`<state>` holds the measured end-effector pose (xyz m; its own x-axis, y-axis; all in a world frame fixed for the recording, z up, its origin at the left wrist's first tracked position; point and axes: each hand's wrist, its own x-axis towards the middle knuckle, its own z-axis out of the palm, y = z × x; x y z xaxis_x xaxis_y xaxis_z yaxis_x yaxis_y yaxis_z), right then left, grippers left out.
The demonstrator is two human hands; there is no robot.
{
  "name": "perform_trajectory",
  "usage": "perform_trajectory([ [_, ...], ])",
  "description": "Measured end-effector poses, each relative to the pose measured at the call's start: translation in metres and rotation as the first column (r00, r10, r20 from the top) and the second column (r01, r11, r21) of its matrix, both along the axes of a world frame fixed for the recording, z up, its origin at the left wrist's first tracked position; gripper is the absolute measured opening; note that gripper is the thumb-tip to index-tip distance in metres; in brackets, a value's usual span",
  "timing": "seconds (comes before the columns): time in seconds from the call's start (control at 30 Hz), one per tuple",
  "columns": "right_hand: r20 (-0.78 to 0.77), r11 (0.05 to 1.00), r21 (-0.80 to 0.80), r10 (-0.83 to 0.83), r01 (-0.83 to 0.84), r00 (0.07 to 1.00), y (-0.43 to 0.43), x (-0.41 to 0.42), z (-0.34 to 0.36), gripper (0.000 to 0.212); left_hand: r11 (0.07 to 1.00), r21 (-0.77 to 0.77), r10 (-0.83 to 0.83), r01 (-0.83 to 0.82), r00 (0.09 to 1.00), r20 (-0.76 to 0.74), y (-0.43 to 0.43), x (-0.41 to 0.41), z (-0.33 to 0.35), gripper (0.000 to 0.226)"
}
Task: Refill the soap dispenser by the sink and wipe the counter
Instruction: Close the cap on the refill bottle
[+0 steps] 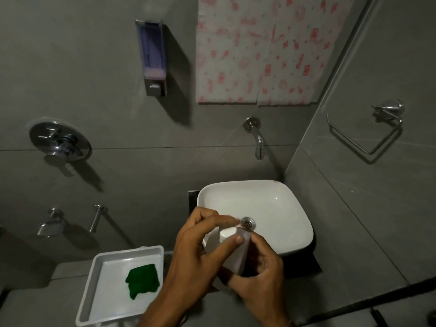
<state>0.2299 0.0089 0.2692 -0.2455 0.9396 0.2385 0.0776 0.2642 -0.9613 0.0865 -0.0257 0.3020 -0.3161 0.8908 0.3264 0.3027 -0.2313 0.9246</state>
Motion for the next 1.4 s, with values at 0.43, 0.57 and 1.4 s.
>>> perform_trajectory([
  [0.43, -0.005, 0.97, -0.077, 0.232, -0.232, 0.973, -0.001, 0.005, -0.013, 0.079, 0.986, -0.029, 0.162, -0.163, 0.987, -0.01, -0.039, 0.009, 0.004, 0.016],
  [0.57, 0.0, 0.94, -0.114, 0.323, -0.321, 0.946, -0.009, -0.01, -0.016, 0.082, 0.959, -0.033, 0.282, -0.283, 0.959, -0.023, -0.054, 0.002, 0.0, 0.021],
  [1.4, 0.271, 0.717, -0.549, 0.638, -0.429, 0.721, -0.051, -0.306, -0.266, 0.072, 0.682, -0.716, 0.198, -0.149, 0.98, -0.015, -0.138, -0.309, -0.247, 0.074],
])
